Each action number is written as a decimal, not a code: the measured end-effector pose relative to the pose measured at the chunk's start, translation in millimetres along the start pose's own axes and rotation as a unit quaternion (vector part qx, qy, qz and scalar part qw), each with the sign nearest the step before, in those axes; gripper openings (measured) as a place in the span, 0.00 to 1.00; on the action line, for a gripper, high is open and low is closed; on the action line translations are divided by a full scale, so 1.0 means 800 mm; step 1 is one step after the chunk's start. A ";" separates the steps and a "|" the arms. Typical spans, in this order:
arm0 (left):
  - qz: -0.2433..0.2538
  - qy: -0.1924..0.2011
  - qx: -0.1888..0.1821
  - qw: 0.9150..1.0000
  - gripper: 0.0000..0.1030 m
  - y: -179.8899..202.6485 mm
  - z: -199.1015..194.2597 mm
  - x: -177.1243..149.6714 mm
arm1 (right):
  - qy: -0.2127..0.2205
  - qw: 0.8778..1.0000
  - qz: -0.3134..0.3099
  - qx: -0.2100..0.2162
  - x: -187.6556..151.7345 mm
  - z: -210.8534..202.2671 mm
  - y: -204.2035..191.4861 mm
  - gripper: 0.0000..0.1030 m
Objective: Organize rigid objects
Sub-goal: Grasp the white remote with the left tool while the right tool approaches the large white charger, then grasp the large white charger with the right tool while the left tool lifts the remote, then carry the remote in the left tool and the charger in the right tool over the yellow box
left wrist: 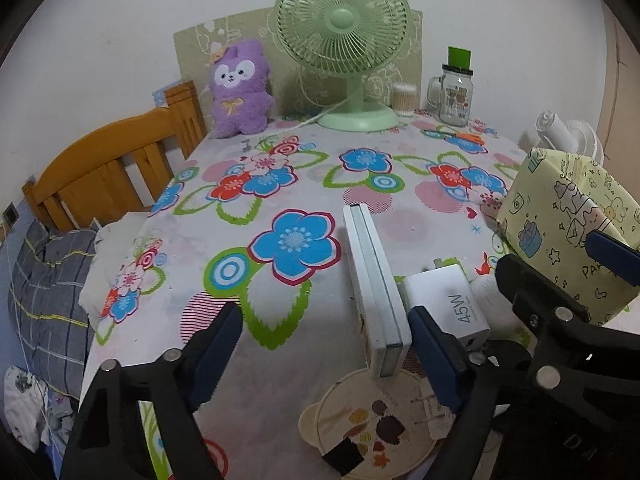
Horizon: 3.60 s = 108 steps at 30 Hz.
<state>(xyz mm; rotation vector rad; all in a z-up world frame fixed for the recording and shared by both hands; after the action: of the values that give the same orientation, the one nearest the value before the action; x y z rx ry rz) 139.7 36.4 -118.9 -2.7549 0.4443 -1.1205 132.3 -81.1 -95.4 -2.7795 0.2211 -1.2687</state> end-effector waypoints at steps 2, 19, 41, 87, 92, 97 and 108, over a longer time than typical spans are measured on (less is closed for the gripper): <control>0.007 -0.002 -0.003 1.000 0.78 0.004 0.004 0.002 | -0.001 1.000 -0.003 -0.005 0.001 0.004 -0.002 0.88; 0.020 -0.009 -0.053 0.998 0.21 0.011 0.028 0.008 | -0.006 0.999 -0.019 -0.037 0.006 0.022 -0.013 0.89; 0.007 -0.018 -0.020 1.000 0.21 -0.029 0.026 -0.026 | -0.108 0.994 0.013 -0.004 -0.025 0.065 -0.052 0.82; 0.000 0.010 -0.018 1.000 0.20 0.010 -0.042 0.001 | -0.066 0.997 0.029 0.014 -0.003 -0.014 -0.024 0.49; 0.001 0.017 -0.015 1.000 0.20 0.016 -0.060 0.007 | -0.059 0.998 0.029 0.017 0.002 -0.031 -0.016 0.49; 0.006 0.024 -0.006 1.000 0.20 0.022 -0.079 0.014 | -0.052 0.998 0.032 0.027 0.009 -0.049 -0.010 0.49; 0.014 0.041 0.007 0.999 0.20 0.037 -0.116 0.028 | -0.035 0.998 0.035 0.040 0.025 -0.083 0.007 0.49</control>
<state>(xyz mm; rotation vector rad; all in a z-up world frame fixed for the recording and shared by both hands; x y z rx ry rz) 83.6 -0.1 -44.4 -2.6899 0.4805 -1.2279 94.1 -90.6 -37.7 -2.7172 0.2534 -1.1375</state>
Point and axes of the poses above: each gripper's, at about its wrist camera, not at the fingertips, and z roughly the way its jaws point, y to its right, x to its top, the point moved 3 cm from there along z, roughly the way its jaws point, and after that the axes turned 14 degrees about z, right-handed, at the moved point
